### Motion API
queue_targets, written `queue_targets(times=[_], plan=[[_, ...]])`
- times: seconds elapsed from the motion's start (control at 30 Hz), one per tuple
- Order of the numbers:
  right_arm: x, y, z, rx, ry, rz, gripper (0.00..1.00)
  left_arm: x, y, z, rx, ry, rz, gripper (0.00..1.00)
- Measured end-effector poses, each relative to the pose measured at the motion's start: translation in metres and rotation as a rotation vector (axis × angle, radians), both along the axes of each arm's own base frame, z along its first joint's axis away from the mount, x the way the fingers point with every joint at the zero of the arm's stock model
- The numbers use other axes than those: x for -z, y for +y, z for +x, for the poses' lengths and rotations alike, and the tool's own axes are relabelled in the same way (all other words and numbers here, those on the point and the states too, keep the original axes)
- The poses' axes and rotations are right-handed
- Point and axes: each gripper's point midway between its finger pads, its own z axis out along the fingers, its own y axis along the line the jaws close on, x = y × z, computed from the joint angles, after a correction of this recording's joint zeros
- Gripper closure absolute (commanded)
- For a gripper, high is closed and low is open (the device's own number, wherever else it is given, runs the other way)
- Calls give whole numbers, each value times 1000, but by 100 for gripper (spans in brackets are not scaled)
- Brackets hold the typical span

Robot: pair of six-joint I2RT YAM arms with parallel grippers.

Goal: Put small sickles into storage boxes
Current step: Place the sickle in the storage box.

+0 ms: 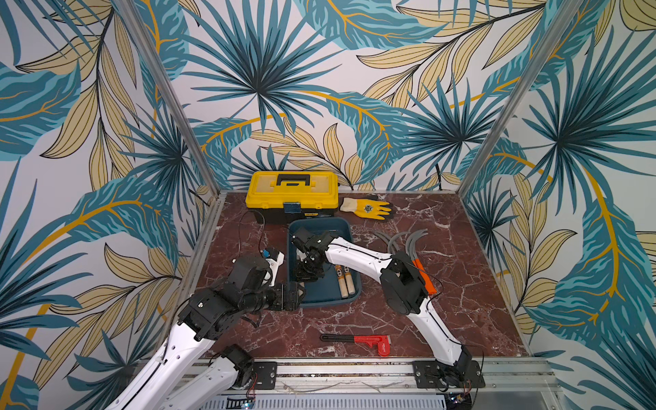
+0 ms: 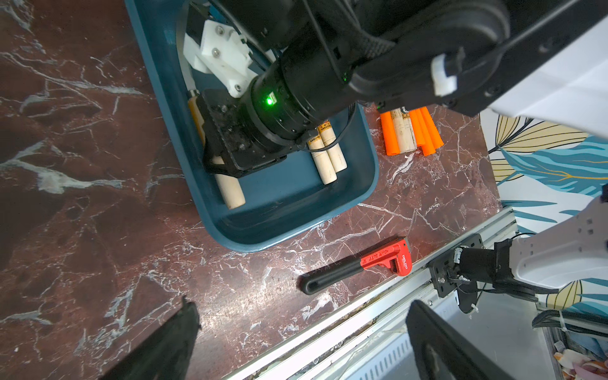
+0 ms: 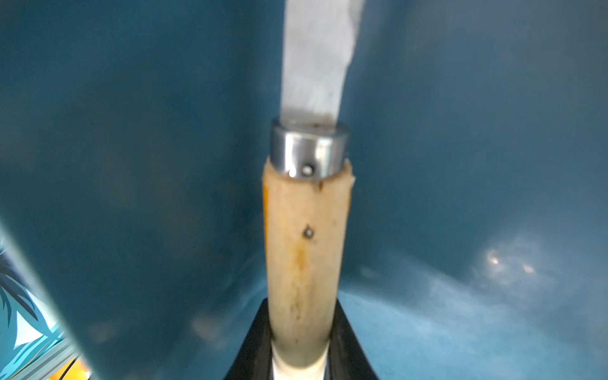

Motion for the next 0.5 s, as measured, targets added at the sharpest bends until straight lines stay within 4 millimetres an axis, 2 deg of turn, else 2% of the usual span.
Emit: queue_targets(times=[0.2,0.5], plan=[[-1,0,1,-6,4,8,49,3,0,2,2,5,12,0],[3,-11,5,7,2,-4,48,11,-4,7,32,38,43,1]])
